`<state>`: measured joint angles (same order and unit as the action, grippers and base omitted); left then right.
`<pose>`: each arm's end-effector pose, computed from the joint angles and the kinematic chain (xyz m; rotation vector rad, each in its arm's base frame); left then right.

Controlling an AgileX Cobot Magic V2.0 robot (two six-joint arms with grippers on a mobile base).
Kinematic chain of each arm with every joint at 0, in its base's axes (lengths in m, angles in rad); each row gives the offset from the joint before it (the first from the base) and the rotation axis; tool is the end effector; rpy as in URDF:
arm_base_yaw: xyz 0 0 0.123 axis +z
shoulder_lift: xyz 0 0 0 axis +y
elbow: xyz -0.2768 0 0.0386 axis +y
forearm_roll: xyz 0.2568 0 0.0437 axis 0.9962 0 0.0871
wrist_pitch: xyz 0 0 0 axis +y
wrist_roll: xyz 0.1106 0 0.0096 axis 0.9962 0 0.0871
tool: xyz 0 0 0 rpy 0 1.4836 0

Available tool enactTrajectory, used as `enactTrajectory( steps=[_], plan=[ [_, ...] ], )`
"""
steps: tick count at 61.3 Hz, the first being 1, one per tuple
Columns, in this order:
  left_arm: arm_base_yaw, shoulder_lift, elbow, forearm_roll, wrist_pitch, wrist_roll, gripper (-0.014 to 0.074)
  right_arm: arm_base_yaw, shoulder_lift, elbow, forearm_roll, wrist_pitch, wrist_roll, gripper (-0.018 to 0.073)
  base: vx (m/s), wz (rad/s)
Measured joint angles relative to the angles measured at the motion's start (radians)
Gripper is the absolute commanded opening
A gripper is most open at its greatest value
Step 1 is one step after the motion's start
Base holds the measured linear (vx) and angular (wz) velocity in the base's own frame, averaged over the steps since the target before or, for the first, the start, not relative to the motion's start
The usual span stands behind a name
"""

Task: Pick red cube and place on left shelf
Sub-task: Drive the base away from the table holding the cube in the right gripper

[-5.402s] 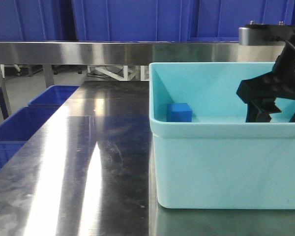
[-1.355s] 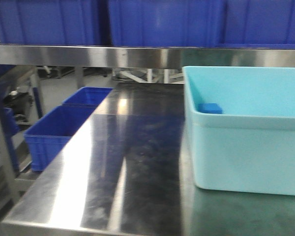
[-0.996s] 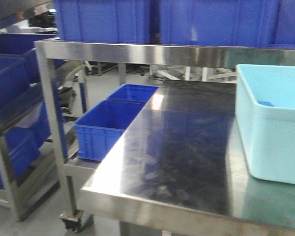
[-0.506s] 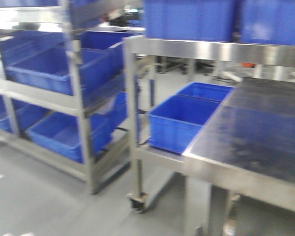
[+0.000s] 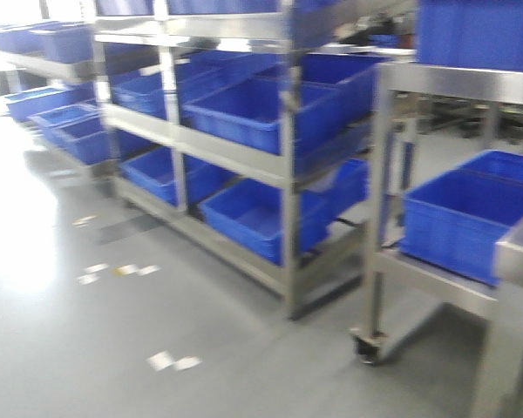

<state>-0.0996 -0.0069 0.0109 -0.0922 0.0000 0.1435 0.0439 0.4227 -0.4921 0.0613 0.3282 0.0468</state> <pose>0.0901 -0.0090 0.2115 0.1121 1.4835 -0.0390 0.1257 0.0077 0.3142 0.0386 1.7430 0.1262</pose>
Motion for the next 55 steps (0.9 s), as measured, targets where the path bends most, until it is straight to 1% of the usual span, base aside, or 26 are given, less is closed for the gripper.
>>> enactTrajectory(
  steps=[24,55],
  plan=[
    [0.000,0.000,0.000,0.000,0.000,0.000,0.0106,0.000,0.000,0.000,0.000,0.002,0.000,0.0053,-0.21,0.61],
    [0.000,0.000,0.000,0.000,0.000,0.000,0.0106,0.000,0.000,0.000,0.000,0.002,0.000,0.0053,-0.25,0.46]
  ],
)
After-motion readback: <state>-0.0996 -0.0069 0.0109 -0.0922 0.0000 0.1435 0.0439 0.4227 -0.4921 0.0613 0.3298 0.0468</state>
